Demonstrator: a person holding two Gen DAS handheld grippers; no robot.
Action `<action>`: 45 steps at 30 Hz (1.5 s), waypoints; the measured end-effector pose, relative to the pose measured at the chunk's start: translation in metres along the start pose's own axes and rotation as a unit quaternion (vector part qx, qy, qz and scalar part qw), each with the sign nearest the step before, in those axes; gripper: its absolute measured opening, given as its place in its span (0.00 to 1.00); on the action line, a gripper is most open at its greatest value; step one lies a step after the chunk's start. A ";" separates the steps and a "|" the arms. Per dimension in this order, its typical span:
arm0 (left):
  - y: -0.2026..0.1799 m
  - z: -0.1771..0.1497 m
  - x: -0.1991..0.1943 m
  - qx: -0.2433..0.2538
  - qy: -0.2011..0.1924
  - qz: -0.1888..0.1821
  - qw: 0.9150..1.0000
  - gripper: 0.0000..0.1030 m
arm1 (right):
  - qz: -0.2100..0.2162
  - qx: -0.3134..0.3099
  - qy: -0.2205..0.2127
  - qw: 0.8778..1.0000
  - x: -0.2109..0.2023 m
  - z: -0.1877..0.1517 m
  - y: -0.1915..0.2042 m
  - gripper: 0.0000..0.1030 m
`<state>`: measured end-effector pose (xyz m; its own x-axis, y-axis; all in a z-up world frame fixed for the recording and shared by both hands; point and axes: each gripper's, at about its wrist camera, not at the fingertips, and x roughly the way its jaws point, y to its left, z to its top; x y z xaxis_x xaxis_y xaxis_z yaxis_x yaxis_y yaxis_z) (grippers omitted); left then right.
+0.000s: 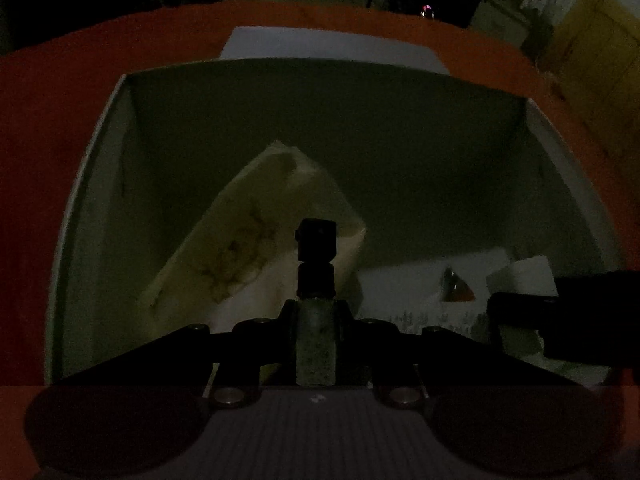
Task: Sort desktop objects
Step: 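Open the right tool to drop the charger in the box while the left tool releases the vial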
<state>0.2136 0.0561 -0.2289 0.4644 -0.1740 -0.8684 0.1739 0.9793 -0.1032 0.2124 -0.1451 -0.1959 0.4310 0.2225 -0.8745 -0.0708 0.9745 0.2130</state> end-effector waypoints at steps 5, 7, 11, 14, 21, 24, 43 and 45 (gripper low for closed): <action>-0.004 -0.001 -0.003 0.001 -0.004 0.006 1.000 0.15 | -0.010 -0.008 0.014 1.000 0.007 -0.001 0.004 0.57; -0.008 0.001 -0.004 0.002 -0.003 0.008 1.000 0.15 | -0.012 -0.011 0.015 1.000 0.005 -0.004 0.004 0.57; -0.009 0.000 -0.009 -0.002 -0.007 0.011 1.000 0.34 | -0.020 -0.024 0.011 0.999 0.005 -0.004 0.009 0.58; -0.011 -0.001 -0.010 0.001 -0.009 0.013 1.000 0.35 | -0.022 -0.025 0.010 0.999 0.005 -0.005 0.008 0.58; -0.010 -0.002 -0.016 -0.008 -0.018 0.013 1.000 0.60 | -0.026 -0.022 0.009 0.999 0.003 -0.007 0.007 0.58; -0.010 -0.002 -0.016 -0.006 -0.016 0.013 1.000 0.60 | -0.026 -0.020 0.012 0.999 0.003 -0.007 0.007 0.58; -0.009 0.000 -0.016 -0.012 -0.021 0.017 1.000 0.72 | -0.027 -0.007 0.025 0.999 0.000 -0.003 0.010 0.80; -0.009 0.000 -0.017 -0.013 -0.021 0.017 1.000 0.72 | -0.027 -0.006 0.026 0.999 0.001 -0.003 0.009 0.80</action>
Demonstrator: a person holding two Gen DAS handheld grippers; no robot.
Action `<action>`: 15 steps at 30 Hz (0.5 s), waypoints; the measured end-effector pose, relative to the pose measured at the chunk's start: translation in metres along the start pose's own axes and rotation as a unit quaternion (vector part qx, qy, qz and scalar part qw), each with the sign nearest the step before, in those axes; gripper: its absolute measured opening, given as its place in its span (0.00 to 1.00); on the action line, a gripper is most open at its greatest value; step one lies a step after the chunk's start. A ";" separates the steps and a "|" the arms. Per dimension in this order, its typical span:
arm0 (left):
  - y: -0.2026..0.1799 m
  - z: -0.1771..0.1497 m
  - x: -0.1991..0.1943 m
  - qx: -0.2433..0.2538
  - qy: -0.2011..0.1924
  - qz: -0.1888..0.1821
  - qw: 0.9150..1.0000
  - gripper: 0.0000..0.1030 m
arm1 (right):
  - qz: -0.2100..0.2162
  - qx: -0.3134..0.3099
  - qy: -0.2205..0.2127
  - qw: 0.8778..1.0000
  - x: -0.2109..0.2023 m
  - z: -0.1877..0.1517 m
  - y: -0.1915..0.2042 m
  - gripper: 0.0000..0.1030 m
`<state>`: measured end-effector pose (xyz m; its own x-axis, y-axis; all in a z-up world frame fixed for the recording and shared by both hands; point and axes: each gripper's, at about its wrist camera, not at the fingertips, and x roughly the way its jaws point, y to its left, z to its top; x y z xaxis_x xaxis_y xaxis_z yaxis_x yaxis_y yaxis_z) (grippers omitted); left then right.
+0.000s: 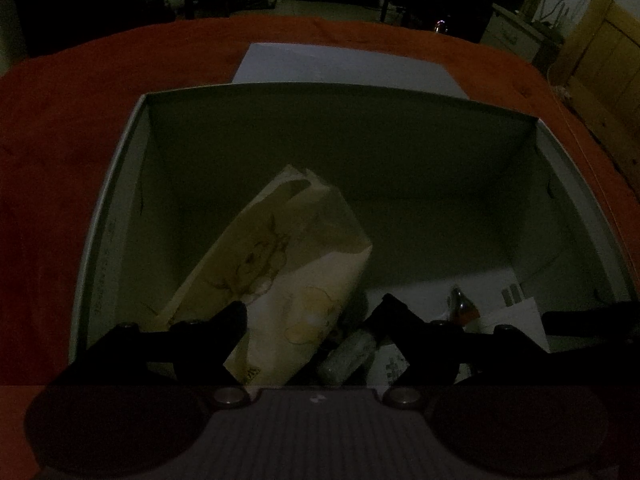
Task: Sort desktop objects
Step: 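Open the right tool to drop the charger in the box while the left tool releases the vial, then move both tools out of the box to the white lid on the table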
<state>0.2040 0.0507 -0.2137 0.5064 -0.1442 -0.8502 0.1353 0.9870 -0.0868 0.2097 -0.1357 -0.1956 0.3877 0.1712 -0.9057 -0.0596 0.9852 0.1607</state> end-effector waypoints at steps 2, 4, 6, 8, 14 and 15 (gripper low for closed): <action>0.000 0.000 0.000 -0.001 0.000 -0.001 1.000 0.74 | 0.003 -0.007 0.001 1.000 -0.002 -0.003 -0.005 0.80; 0.000 0.000 -0.003 -0.006 0.000 -0.001 1.000 0.83 | 0.007 -0.024 0.002 1.000 -0.008 -0.007 -0.014 0.80; 0.000 0.001 -0.010 -0.013 -0.010 0.004 1.000 0.88 | 0.007 -0.032 -0.001 0.999 -0.011 -0.007 -0.011 0.80; -0.002 0.006 -0.024 -0.013 -0.030 0.006 0.999 0.94 | 0.012 -0.036 -0.015 0.999 -0.021 -0.004 -0.009 0.80; 0.000 0.025 -0.073 -0.020 -0.088 -0.010 0.996 1.00 | 0.047 -0.011 -0.059 0.997 -0.064 0.014 -0.020 0.80; 0.003 0.030 -0.079 -0.024 -0.091 -0.019 0.995 1.00 | 0.054 -0.004 -0.065 0.996 -0.071 0.018 -0.024 0.81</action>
<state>0.1893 0.0633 -0.1310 0.6476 -0.1881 -0.7384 0.1188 0.9821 -0.1459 0.1999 -0.1718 -0.1286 0.4947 0.2742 -0.8247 -0.1145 0.9612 0.2509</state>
